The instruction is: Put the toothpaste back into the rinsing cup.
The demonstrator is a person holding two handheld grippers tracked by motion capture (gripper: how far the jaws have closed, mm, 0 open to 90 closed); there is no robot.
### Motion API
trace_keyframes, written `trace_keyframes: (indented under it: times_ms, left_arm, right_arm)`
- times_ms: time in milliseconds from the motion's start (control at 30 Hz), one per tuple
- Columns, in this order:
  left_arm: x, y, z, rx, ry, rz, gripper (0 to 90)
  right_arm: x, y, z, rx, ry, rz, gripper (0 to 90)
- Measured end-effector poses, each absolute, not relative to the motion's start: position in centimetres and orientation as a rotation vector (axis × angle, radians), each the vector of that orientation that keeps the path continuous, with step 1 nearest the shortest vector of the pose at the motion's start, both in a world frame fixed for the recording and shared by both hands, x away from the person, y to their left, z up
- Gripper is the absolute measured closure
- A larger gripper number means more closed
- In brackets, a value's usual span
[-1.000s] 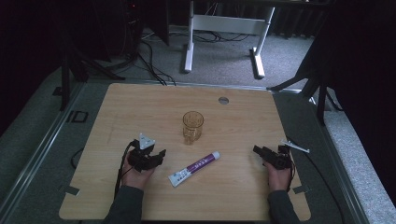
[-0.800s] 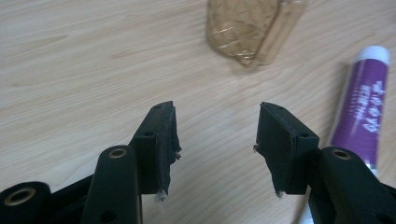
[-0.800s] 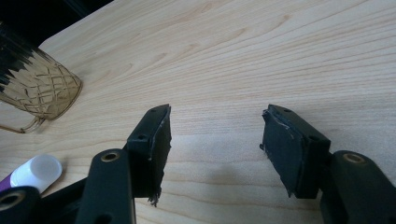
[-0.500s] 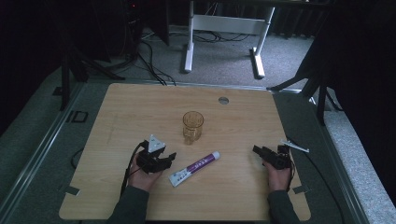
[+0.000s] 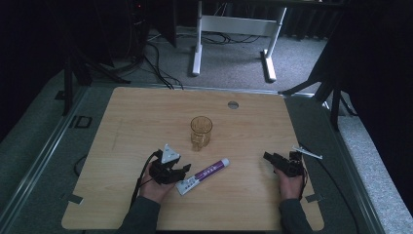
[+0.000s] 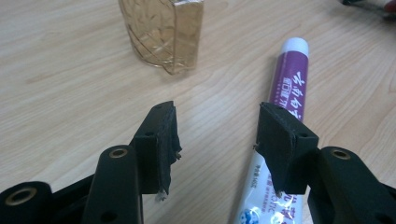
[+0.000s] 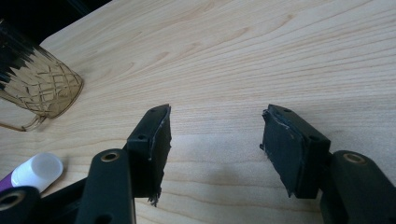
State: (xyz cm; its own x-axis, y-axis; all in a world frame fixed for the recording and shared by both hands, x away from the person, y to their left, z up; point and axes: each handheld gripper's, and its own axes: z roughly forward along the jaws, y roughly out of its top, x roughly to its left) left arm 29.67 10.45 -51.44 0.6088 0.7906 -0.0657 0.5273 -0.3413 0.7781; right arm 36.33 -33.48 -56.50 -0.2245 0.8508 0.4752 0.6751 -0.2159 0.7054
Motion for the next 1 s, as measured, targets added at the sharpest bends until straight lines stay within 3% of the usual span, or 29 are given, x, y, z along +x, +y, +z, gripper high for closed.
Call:
trace_keyframes:
  times_ms: [1000]
  left_arm:
    - [30.3,6.8,-52.1,2.144,0.967,0.307,48.6]
  right_arm:
    - [36.3,-33.5,-56.5,1.827,1.844,1.419,41.3]
